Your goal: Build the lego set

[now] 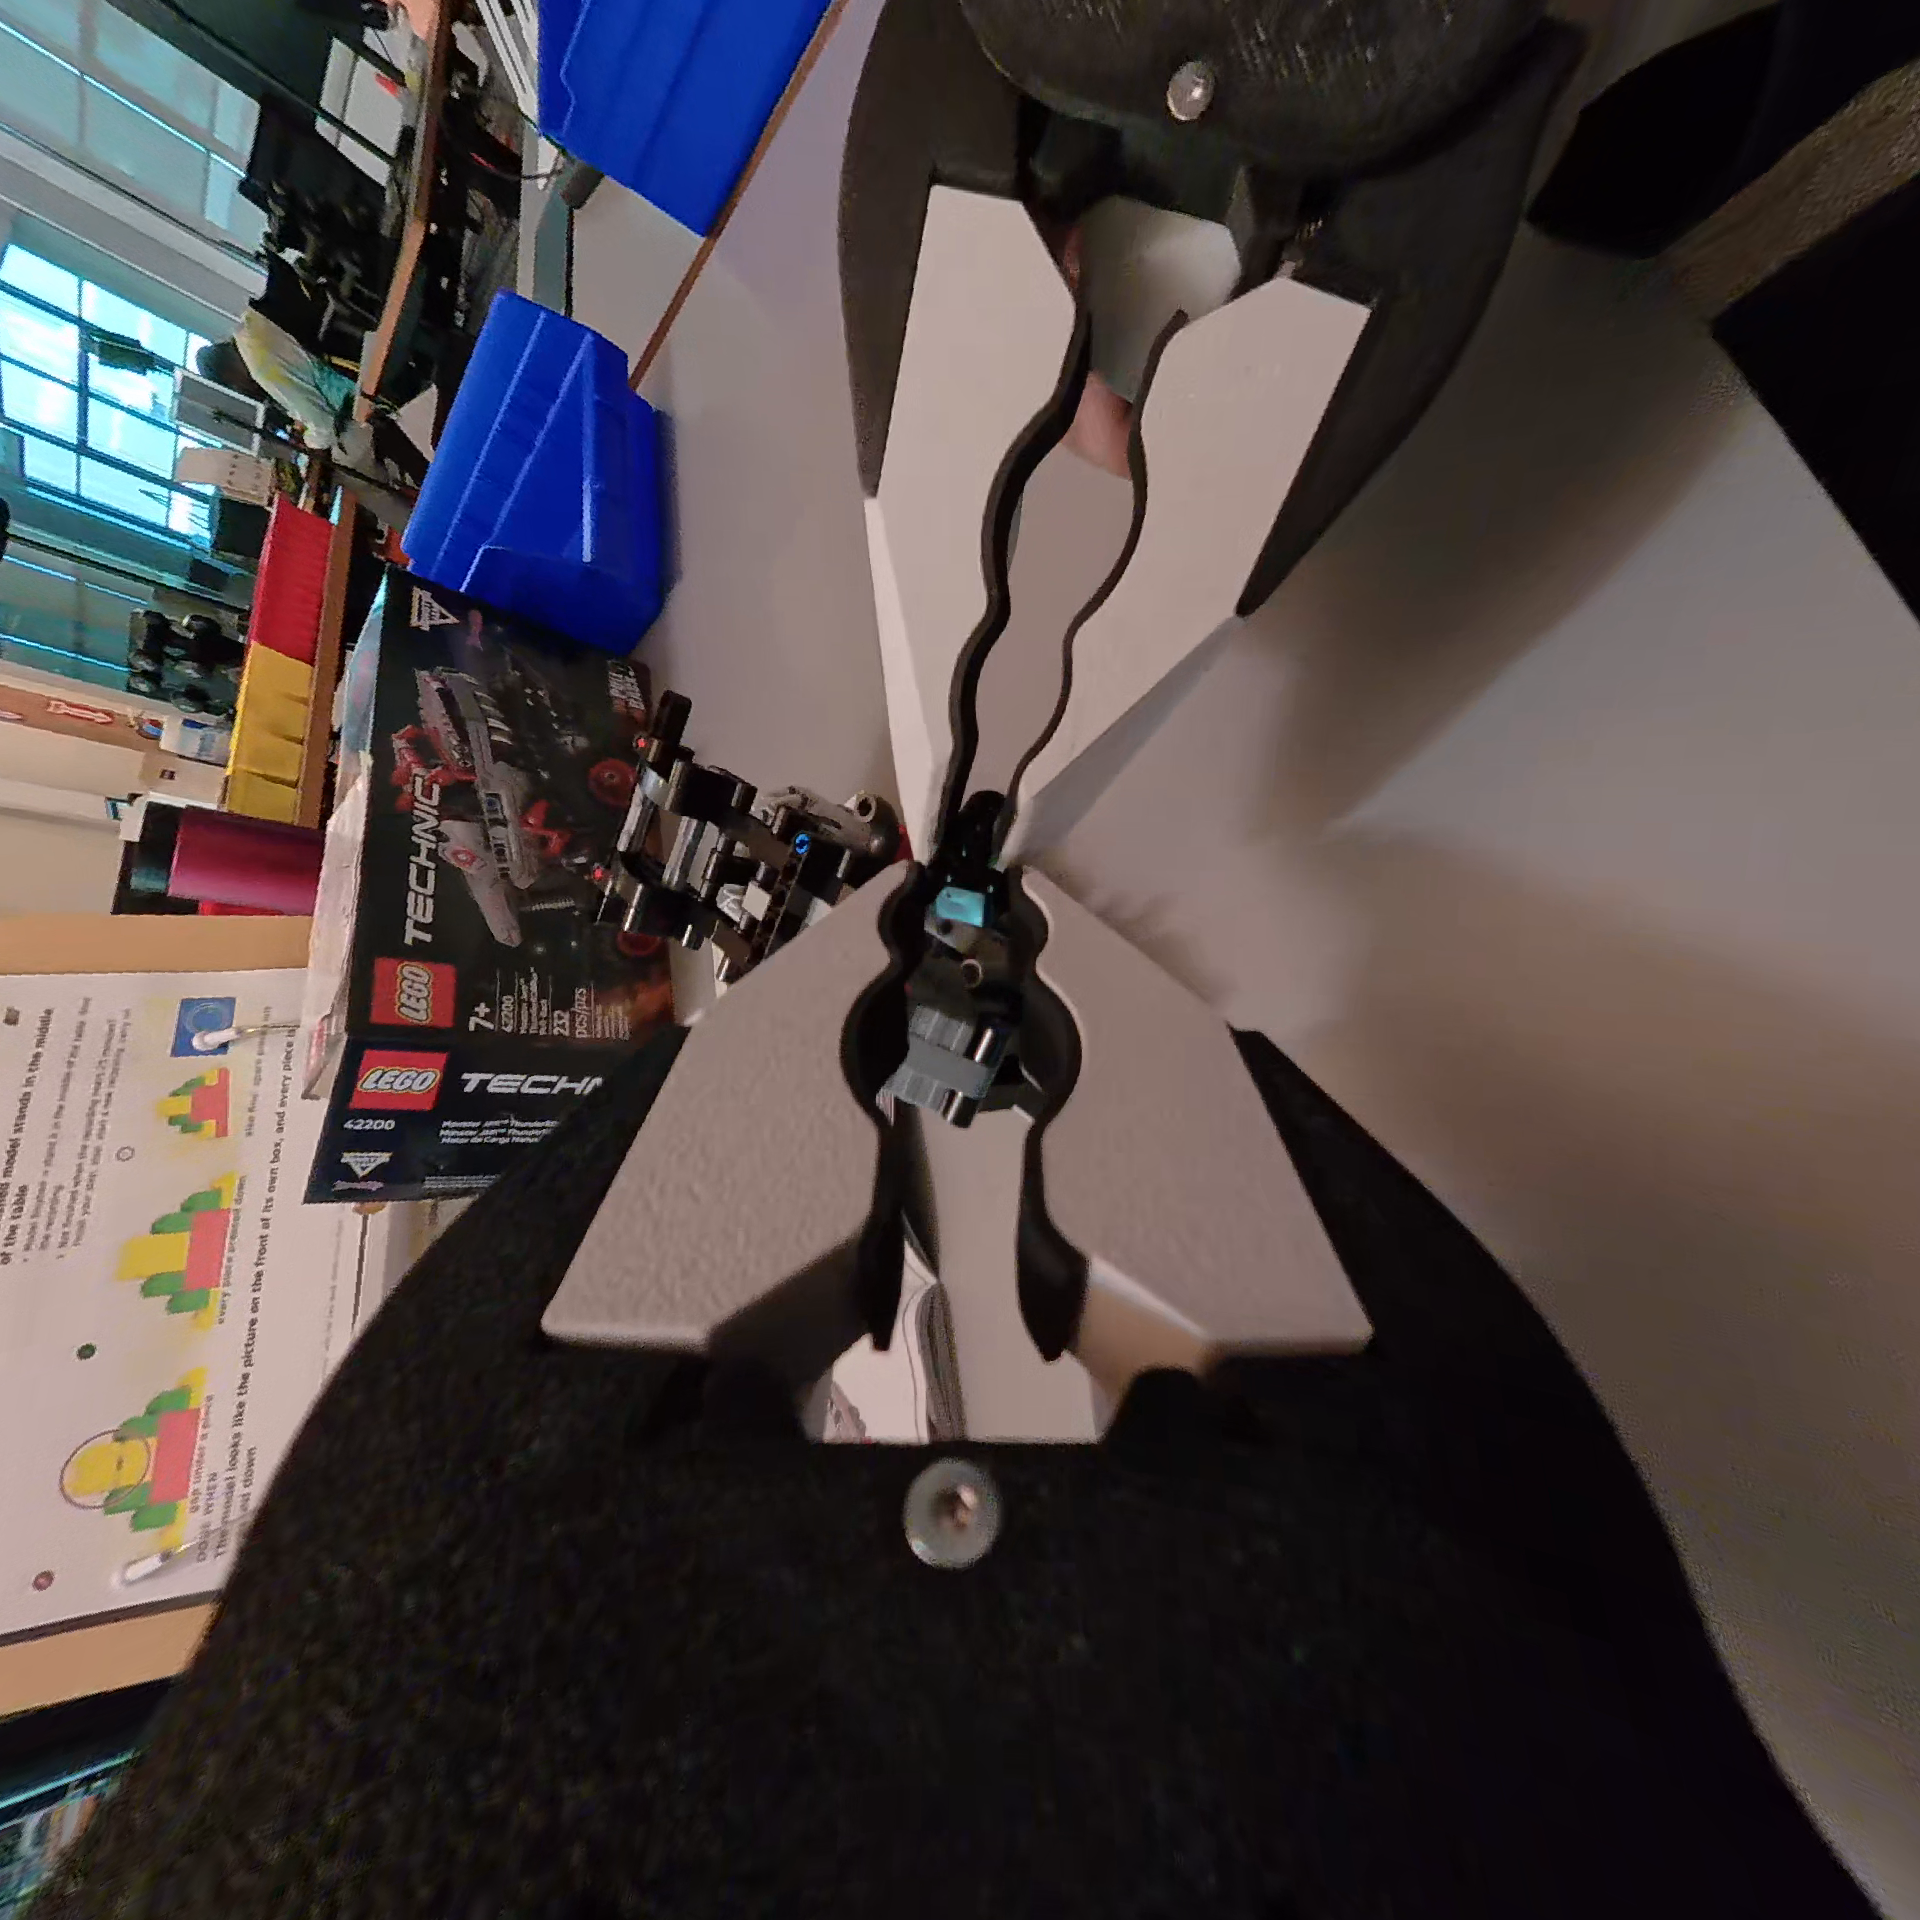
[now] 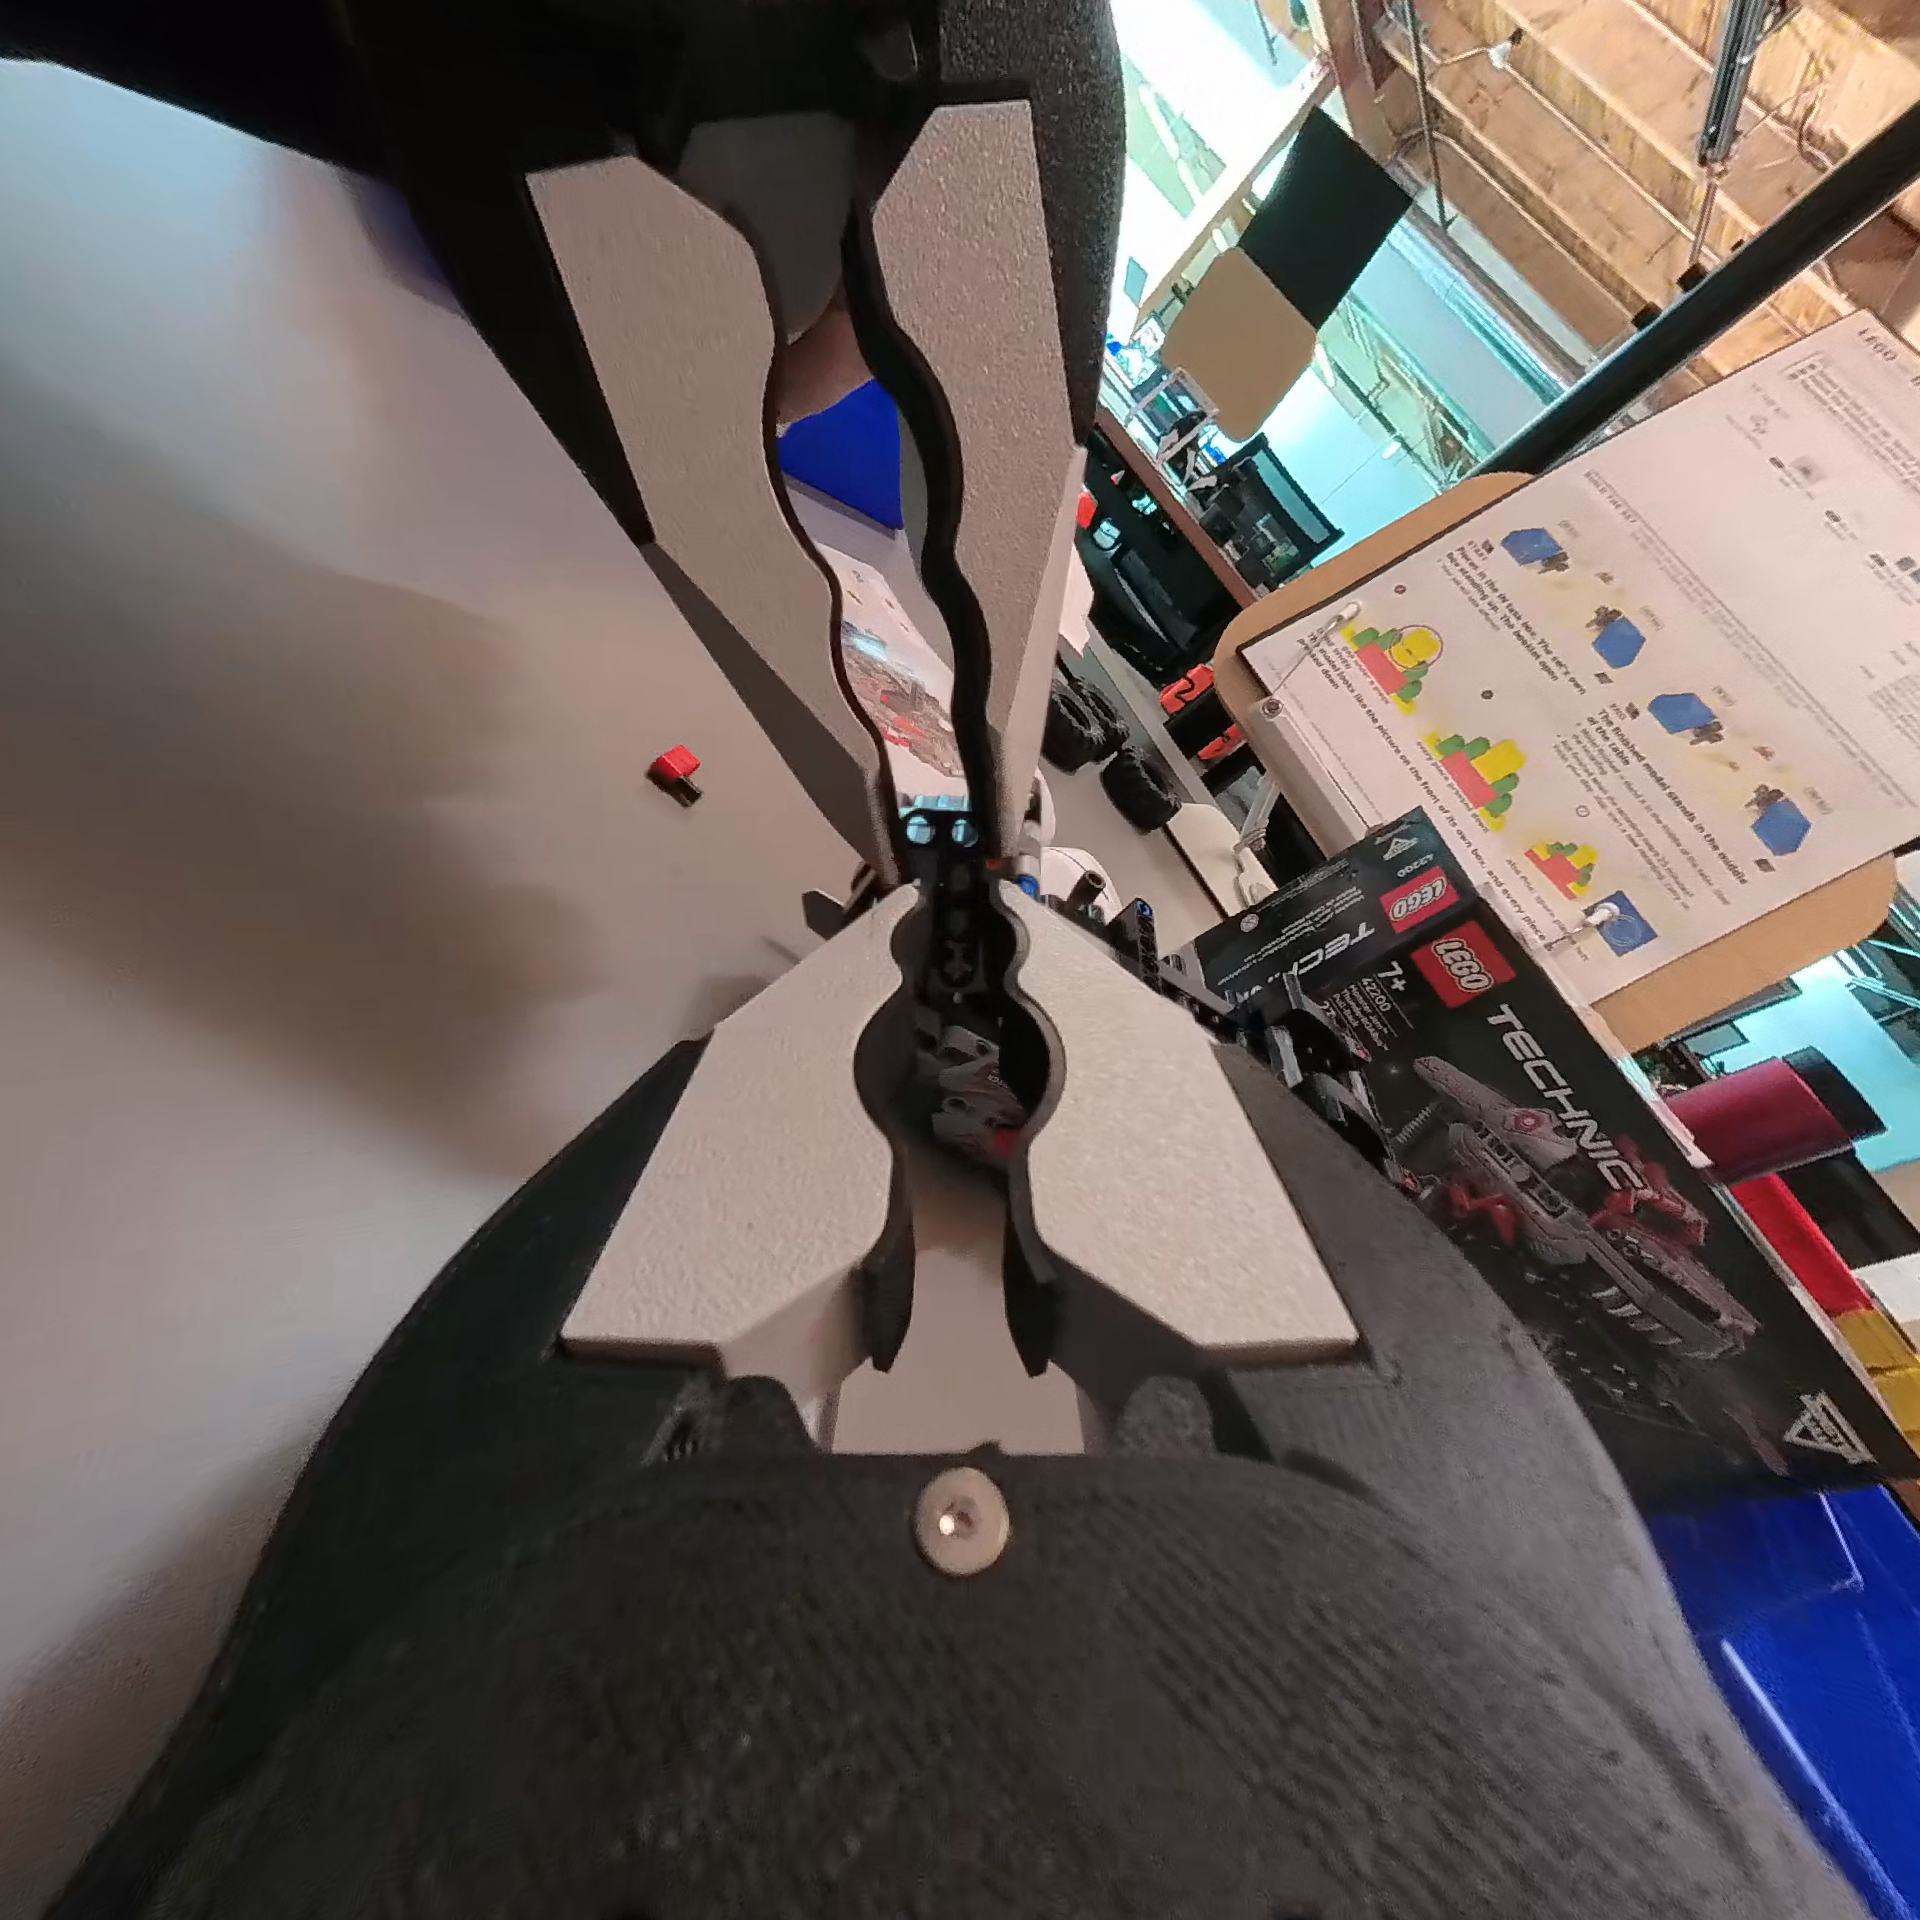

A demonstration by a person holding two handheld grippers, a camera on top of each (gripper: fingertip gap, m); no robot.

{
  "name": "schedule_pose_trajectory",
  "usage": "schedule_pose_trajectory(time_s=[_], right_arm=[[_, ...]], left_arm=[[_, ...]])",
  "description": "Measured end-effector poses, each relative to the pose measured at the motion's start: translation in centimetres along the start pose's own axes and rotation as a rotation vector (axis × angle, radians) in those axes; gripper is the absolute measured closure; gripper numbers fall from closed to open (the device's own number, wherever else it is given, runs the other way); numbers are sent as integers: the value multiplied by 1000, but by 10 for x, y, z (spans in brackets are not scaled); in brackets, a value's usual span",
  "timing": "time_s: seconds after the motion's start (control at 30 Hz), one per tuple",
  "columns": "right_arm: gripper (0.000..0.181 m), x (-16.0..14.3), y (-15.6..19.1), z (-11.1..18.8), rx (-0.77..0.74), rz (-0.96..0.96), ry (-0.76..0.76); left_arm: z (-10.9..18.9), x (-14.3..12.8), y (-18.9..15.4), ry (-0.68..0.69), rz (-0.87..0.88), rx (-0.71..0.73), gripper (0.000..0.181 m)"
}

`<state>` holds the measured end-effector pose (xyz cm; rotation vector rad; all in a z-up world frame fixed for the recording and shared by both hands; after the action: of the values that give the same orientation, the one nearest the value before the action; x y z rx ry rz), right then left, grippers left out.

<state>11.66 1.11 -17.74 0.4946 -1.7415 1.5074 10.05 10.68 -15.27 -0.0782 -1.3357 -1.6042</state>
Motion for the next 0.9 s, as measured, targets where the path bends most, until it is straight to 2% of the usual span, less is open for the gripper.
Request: schedule_pose_trajectory(time_s=[0.17,0.5,0.57,0.7,0.8,0.9], right_arm=[[173,-5,-1,-6,18,39,28],[175,-10,-9,-9,-61,20,8],[175,-11,-12,-9,-102,1,-20],[176,-19,-16,-7,-130,-72,-27],[176,-26,-17,-6,-128,-133,-30],[176,-26,-16,-7,-107,-173,-60]], left_arm=[[-3,-5,2,53,-46,8,169],[-7,-5,12,67,-65,46,169],[-4,-5,15,33,24,99,165],[10,-21,25,-15,360,271,139],[11,-39,22,-4,563,306,126],[5,-48,16,20,701,265,116]])
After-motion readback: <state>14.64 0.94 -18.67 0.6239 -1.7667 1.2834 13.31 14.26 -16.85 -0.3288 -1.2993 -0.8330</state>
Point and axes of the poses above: each gripper's, where its closed fingertips meet, z back along the fingers, x out of its top, y = z × x across the jaws, the point moved 7 cm from there along z, back along the fingers, and after that the axes turned 13 degrees about -y, right-handed, at the moved point
